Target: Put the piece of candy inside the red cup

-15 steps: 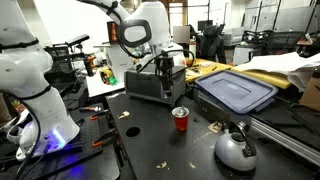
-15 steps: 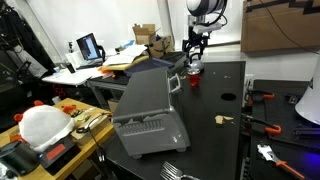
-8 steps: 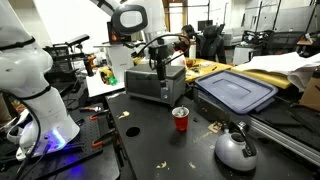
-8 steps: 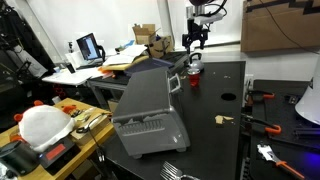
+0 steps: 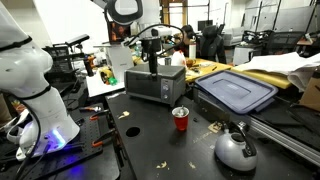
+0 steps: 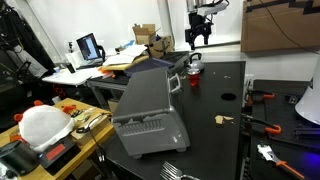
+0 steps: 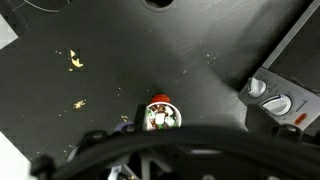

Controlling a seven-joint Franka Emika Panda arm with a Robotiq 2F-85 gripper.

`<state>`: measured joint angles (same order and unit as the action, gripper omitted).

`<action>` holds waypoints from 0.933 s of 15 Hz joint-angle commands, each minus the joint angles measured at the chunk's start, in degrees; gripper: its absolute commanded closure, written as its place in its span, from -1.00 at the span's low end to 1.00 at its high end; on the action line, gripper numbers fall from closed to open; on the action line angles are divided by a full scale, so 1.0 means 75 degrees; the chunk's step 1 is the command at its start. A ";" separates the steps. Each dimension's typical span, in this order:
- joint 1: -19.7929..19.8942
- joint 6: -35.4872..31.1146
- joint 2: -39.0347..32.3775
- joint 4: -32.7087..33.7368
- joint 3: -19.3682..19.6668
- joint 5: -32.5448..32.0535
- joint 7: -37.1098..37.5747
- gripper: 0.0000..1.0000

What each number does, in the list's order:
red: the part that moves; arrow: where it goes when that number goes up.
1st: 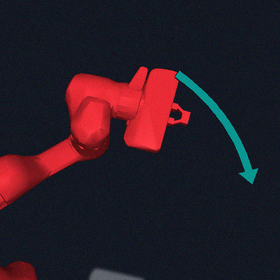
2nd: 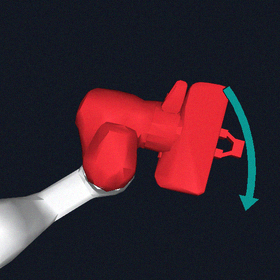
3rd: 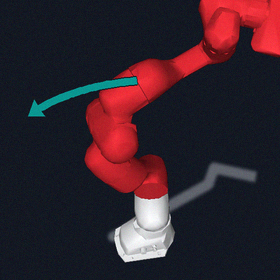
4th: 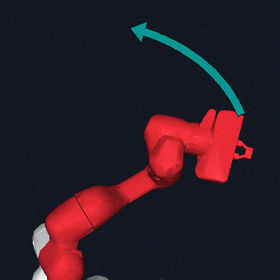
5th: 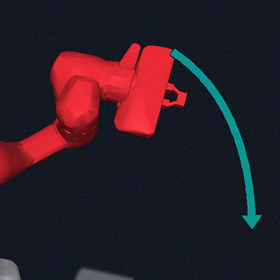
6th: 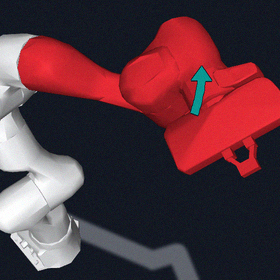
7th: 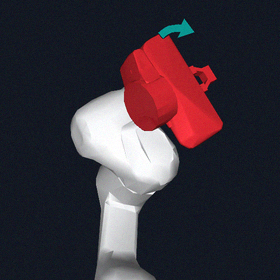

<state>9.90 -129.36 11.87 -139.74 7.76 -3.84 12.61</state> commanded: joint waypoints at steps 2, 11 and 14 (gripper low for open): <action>0.0031 0.0780 0.0602 -0.0090 -0.0152 -0.0271 0.0025 -1.00; 0.0061 0.1581 0.1013 -0.0064 -0.0321 -0.0775 0.0129 -1.00; 0.0002 0.2193 0.1143 0.0030 -0.0349 -0.0729 0.0023 -1.00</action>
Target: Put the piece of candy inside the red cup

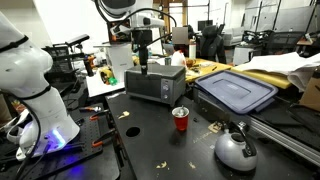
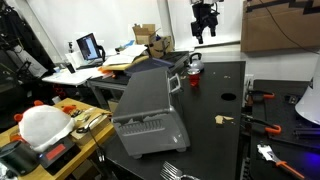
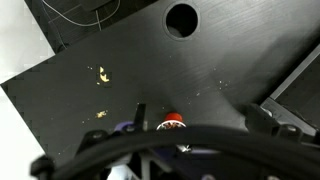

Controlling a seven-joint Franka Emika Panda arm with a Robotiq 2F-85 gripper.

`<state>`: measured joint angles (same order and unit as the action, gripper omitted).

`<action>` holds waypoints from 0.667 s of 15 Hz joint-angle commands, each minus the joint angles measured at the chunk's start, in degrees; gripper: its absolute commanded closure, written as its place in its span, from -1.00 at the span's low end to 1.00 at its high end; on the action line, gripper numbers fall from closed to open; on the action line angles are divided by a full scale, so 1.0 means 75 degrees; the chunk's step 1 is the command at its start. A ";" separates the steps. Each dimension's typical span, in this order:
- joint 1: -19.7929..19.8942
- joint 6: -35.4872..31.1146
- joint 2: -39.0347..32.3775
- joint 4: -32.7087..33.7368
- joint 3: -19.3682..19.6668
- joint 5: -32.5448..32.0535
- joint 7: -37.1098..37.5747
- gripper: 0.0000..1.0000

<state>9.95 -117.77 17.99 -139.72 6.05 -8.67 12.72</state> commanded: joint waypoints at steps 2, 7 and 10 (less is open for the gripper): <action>-0.0043 0.1046 0.0442 0.0095 -0.0158 -0.0030 -0.0072 -1.00; -0.0174 0.1890 0.0726 0.0286 -0.0187 0.0109 -0.0448 -1.00; -0.0314 0.2486 0.0849 0.0475 -0.0095 0.0314 -0.1130 -1.00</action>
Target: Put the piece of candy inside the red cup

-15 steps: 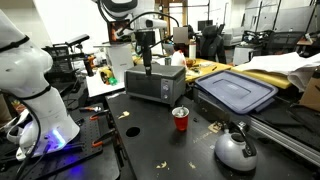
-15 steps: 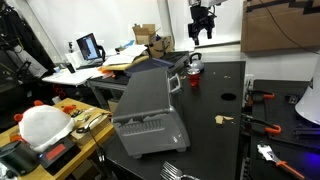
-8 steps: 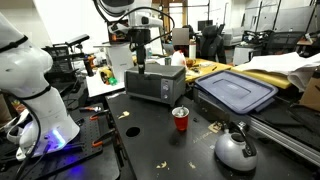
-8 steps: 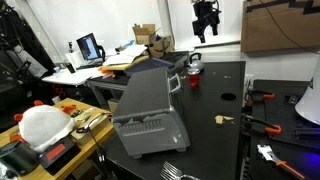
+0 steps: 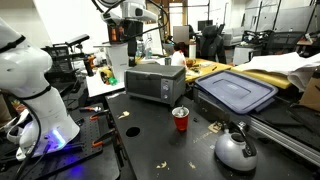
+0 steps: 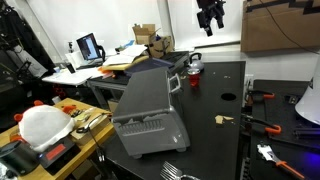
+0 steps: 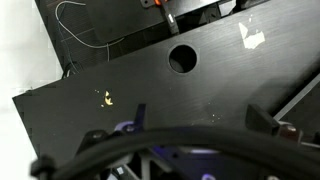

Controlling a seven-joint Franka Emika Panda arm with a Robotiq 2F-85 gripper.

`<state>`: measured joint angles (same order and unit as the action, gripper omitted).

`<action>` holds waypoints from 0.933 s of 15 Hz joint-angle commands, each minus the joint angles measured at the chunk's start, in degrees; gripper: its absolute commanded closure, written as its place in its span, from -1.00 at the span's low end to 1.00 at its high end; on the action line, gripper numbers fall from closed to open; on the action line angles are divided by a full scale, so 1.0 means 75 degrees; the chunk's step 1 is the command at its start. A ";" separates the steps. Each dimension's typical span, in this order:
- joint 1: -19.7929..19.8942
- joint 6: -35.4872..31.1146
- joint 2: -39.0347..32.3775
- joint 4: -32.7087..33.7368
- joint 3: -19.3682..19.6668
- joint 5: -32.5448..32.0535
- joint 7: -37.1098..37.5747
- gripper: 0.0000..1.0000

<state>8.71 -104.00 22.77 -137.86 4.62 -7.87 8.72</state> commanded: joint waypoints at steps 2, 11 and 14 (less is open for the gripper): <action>-0.0211 0.0980 0.0295 0.0343 0.0127 0.0275 -0.1005 -1.00; -0.0424 0.1808 0.0627 0.0630 0.0323 0.0494 -0.2432 -1.00; -0.0497 0.1865 0.0840 0.0598 0.0370 0.0624 -0.2797 -1.00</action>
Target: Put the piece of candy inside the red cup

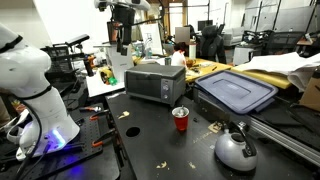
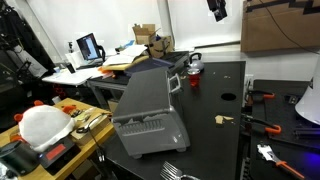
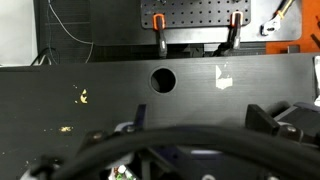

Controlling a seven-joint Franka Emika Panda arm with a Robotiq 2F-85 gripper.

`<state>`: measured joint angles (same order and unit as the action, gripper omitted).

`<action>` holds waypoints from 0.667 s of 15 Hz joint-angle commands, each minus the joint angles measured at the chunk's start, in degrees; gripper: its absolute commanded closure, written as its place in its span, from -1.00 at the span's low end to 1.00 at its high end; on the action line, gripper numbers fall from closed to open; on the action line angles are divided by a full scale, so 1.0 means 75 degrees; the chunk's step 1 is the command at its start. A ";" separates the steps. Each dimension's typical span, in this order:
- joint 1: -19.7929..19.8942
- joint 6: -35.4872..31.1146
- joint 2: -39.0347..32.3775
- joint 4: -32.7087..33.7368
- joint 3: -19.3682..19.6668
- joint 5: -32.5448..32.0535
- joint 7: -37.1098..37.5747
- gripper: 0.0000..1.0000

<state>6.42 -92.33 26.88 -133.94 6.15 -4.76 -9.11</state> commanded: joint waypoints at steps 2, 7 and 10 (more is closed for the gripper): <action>-0.0272 0.0325 0.0453 0.0042 0.0212 0.0356 -0.0672 -1.00; -0.0464 0.0611 0.1040 -0.0019 0.0254 0.0689 -0.1015 -1.00; -0.0564 0.0806 0.1311 0.0038 0.0255 0.0789 -0.1087 -1.00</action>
<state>3.41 -88.61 34.00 -133.94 7.24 -0.01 -15.46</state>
